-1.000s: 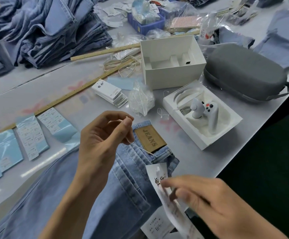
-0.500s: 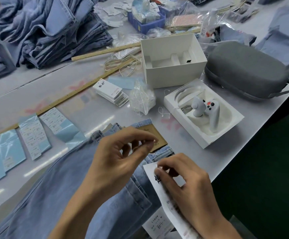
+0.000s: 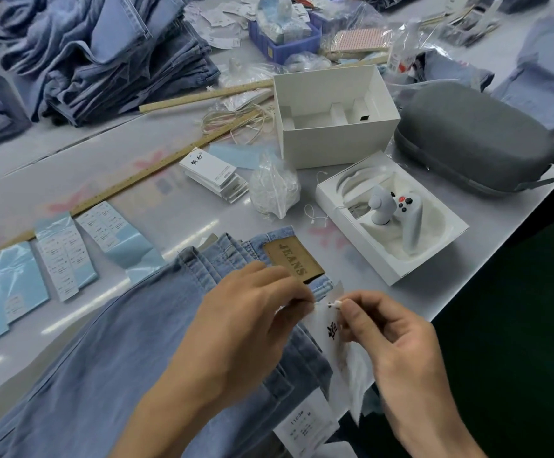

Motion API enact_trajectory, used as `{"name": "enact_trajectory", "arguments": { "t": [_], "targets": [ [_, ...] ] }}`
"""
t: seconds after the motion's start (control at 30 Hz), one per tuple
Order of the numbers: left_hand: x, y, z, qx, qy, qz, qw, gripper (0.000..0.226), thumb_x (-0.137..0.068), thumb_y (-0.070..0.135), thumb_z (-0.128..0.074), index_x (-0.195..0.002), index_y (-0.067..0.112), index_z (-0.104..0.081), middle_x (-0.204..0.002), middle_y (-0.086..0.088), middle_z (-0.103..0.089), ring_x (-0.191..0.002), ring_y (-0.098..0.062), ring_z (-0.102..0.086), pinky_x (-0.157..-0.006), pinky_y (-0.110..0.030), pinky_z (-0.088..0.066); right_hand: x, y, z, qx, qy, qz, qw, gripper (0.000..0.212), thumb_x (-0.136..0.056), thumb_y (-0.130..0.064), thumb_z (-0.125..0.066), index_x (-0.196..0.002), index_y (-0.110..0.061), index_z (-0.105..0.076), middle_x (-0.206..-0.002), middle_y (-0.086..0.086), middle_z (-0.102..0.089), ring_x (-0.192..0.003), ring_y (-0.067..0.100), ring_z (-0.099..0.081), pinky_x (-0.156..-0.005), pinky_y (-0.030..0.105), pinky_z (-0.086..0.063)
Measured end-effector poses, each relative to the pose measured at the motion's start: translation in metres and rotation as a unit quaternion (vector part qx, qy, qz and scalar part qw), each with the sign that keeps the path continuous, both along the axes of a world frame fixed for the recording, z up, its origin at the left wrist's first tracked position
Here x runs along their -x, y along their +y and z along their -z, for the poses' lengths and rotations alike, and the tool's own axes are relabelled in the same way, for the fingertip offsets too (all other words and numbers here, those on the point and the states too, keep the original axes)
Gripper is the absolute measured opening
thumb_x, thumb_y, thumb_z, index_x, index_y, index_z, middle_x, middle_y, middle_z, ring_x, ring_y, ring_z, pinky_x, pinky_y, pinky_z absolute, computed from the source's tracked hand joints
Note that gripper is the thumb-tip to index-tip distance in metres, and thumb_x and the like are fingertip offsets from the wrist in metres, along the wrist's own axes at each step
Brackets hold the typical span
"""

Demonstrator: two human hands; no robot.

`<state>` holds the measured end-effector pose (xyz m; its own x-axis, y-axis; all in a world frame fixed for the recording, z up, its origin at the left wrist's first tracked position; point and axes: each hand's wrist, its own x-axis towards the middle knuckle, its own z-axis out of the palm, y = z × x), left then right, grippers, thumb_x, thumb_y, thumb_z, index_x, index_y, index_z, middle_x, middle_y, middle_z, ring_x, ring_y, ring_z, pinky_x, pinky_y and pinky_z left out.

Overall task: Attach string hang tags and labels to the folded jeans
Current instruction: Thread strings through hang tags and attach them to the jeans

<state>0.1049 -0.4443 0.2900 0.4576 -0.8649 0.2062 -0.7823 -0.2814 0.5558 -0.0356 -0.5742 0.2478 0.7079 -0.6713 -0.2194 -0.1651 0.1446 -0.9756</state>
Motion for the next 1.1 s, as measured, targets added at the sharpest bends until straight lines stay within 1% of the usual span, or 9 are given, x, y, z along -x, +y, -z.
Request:
{"name": "enact_trajectory", "arguments": {
  "t": [0.1,0.2,0.3,0.43,0.53,0.63,0.8,0.9,1.1],
  "targets": [
    [0.0021,-0.0007,-0.0023,-0.019,-0.047,0.017,0.999,0.005,-0.093,0.024,-0.073,-0.088,0.026,-0.073,-0.083,0.015,-0.066,-0.075,-0.015,-0.058,-0.062,-0.038,-0.052,-0.0025,0.0029,-0.0007,0.008,-0.009,-0.006,1.000,0.020,-0.079,-0.045,-0.071,-0.092,-0.031,-0.077,-0.083,0.000,-0.074,-0.074,0.008,-0.069,-0.069,0.018,-0.056],
    [0.0043,-0.0011,-0.0019,-0.028,-0.071,0.022,0.997,0.007,-0.095,0.026,-0.071,-0.088,0.025,-0.071,-0.080,0.012,-0.063,-0.073,-0.016,-0.056,-0.060,-0.037,-0.050,-0.0054,0.0069,-0.0023,0.007,-0.019,-0.017,1.000,0.017,-0.081,-0.042,-0.069,-0.091,-0.030,-0.076,-0.082,-0.001,-0.074,-0.073,0.007,-0.069,-0.068,0.015,-0.054],
    [0.0053,-0.0020,-0.0004,-0.026,-0.082,0.013,0.996,0.013,-0.100,0.027,-0.063,-0.089,0.024,-0.069,-0.081,0.012,-0.062,-0.073,-0.016,-0.056,-0.061,-0.037,-0.049,-0.0071,0.0098,-0.0038,0.018,-0.019,-0.019,0.999,0.016,-0.081,-0.043,-0.068,-0.090,-0.032,-0.075,-0.081,-0.004,-0.073,-0.073,0.004,-0.069,-0.067,0.013,-0.054],
    [0.0045,-0.0018,-0.0009,0.007,-0.064,-0.024,0.998,0.026,-0.101,0.034,-0.049,-0.089,0.021,-0.069,-0.081,0.011,-0.063,-0.072,-0.016,-0.056,-0.060,-0.038,-0.050,-0.0067,0.0064,-0.0041,0.019,-0.021,-0.004,1.000,0.010,-0.086,-0.037,-0.066,-0.089,-0.031,-0.074,-0.078,-0.004,-0.071,-0.069,0.004,-0.067,-0.065,0.014,-0.053],
    [0.0047,-0.0021,-0.0022,0.022,-0.053,-0.030,0.998,0.023,-0.100,0.032,-0.051,-0.092,0.021,-0.069,-0.082,0.012,-0.063,-0.073,-0.014,-0.056,-0.062,-0.037,-0.052,-0.0070,0.0048,-0.0054,0.030,-0.011,-0.026,0.999,0.009,-0.086,-0.038,-0.066,-0.089,-0.033,-0.073,-0.079,-0.005,-0.071,-0.071,0.004,-0.066,-0.066,0.014,-0.054],
    [0.0060,-0.0037,-0.0037,0.006,-0.065,-0.019,0.998,0.016,-0.099,0.027,-0.058,-0.089,0.021,-0.069,-0.081,0.012,-0.065,-0.073,-0.014,-0.056,-0.061,-0.034,-0.050,-0.0067,0.0053,-0.0051,0.040,-0.003,-0.049,0.998,0.009,-0.087,-0.039,-0.065,-0.091,-0.035,-0.072,-0.081,-0.009,-0.071,-0.075,0.004,-0.067,-0.068,0.013,-0.053],
    [0.0050,-0.0040,-0.0050,-0.034,-0.083,-0.004,0.996,0.012,-0.094,0.025,-0.061,-0.085,0.022,-0.068,-0.077,0.012,-0.064,-0.070,-0.012,-0.053,-0.062,-0.024,-0.036,-0.0084,0.0080,-0.0047,0.041,-0.014,-0.055,0.998,0.007,-0.089,-0.035,-0.065,-0.091,-0.036,-0.072,-0.083,-0.009,-0.071,-0.075,0.003,-0.067,-0.069,0.012,-0.053],
    [0.0040,-0.0030,-0.0040,-0.054,-0.095,0.002,0.994,0.015,-0.099,0.023,-0.061,-0.085,0.025,-0.066,-0.078,0.013,-0.063,-0.071,-0.012,-0.050,-0.061,-0.026,-0.037,-0.0090,0.0085,-0.0040,0.046,-0.010,-0.057,0.997,0.007,-0.089,-0.035,-0.065,-0.091,-0.036,-0.072,-0.083,-0.010,-0.071,-0.074,0.003,-0.067,-0.068,0.012,-0.053],
    [0.0020,-0.0024,-0.0022,-0.088,-0.124,0.018,0.988,0.013,-0.096,0.022,-0.066,-0.084,0.027,-0.064,-0.078,0.013,-0.062,-0.069,-0.014,-0.046,-0.060,-0.027,-0.035,-0.0103,0.0082,-0.0017,0.069,0.005,-0.066,0.995,0.006,-0.087,-0.037,-0.065,-0.091,-0.038,-0.070,-0.084,-0.013,-0.070,-0.078,0.004,-0.068,-0.069,0.012,-0.053]
  ]
}}
